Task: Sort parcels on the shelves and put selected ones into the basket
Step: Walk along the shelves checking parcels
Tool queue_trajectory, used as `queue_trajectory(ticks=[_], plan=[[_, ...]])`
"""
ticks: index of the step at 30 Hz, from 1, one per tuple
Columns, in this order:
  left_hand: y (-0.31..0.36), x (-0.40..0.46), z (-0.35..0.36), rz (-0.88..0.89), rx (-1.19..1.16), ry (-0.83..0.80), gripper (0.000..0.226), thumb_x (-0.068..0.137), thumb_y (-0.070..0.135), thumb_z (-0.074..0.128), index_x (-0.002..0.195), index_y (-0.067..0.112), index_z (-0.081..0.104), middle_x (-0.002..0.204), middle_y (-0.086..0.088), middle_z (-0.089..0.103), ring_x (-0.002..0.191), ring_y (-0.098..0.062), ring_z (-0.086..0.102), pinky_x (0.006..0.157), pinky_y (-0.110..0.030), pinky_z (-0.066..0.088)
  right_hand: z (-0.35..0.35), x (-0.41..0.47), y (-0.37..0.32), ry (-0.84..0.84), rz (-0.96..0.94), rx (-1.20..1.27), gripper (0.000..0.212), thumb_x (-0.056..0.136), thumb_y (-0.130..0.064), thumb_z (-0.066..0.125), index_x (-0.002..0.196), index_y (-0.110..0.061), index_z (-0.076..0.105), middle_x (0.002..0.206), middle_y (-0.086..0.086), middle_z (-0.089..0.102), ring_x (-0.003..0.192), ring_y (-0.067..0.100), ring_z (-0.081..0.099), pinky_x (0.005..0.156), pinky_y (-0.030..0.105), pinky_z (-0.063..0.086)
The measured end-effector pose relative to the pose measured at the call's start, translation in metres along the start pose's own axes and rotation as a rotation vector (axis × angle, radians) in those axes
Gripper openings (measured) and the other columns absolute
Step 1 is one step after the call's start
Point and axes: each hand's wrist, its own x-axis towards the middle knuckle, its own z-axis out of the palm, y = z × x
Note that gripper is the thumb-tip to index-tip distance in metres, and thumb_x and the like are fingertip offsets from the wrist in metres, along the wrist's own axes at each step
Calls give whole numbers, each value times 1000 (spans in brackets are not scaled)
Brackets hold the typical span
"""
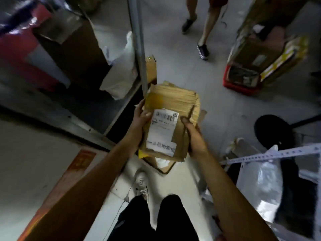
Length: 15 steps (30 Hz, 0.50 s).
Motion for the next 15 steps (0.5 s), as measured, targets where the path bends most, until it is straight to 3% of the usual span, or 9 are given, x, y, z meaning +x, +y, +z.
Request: queue_trajectory(ticks=[2, 4, 6, 8, 10, 12, 15], plan=[[-36, 18, -3, -126, -5, 12, 70, 87, 27, 64, 149, 33, 31, 118, -3, 69, 106, -28, 69, 82, -39, 60, -16, 14, 30, 64, 76, 19, 46, 91, -28, 68, 134, -12, 61, 121, 13, 72, 106, 27, 72, 84, 38, 61], [-70, 36, -1, -219, 0, 60, 105, 59, 26, 77, 152, 19, 29, 117, -12, 62, 87, -14, 73, 69, -28, 59, -36, 25, 65, 101, 165, 7, 59, 84, -33, 71, 137, -10, 58, 124, 13, 71, 114, 32, 68, 92, 44, 58], [-111, 56, -3, -276, 18, 89, 114, 48, 19, 72, 151, 1, 26, 116, -17, 59, 67, 3, 70, 58, -27, 55, -55, 37, 100, 133, 245, -34, 71, 81, -41, 78, 139, -8, 55, 129, 15, 68, 121, 34, 64, 103, 53, 51], [-158, 71, -9, -342, 39, 62, 105, 56, 18, 69, 151, 3, 27, 113, -6, 70, 72, 6, 70, 59, -25, 54, -72, 52, 137, 148, 304, -60, 81, 81, -47, 79, 145, -9, 48, 137, 19, 61, 127, 39, 58, 110, 63, 41], [-201, 81, -21, -404, 81, 56, 98, 64, 32, 73, 152, 21, 31, 112, 7, 73, 92, -2, 72, 67, -20, 56, -85, 73, 168, 141, 346, -87, 82, 85, -52, 75, 150, -16, 41, 142, 18, 57, 131, 41, 55, 109, 67, 40], [-230, 94, -28, -474, 101, 21, 87, 68, 44, 72, 147, 37, 36, 124, 5, 68, 105, -13, 71, 74, -27, 58, -97, 95, 192, 147, 379, -95, 82, 84, -57, 73, 150, -22, 40, 143, 13, 57, 131, 38, 55, 108, 65, 43], [-273, 127, -37, -496, 143, 20, 70, 80, 35, 61, 146, 40, 36, 127, 2, 64, 103, -11, 70, 72, -24, 58, -110, 128, 222, 159, 422, -146, 81, 82, -64, 69, 148, -26, 43, 138, 6, 62, 128, 30, 59, 106, 56, 48]])
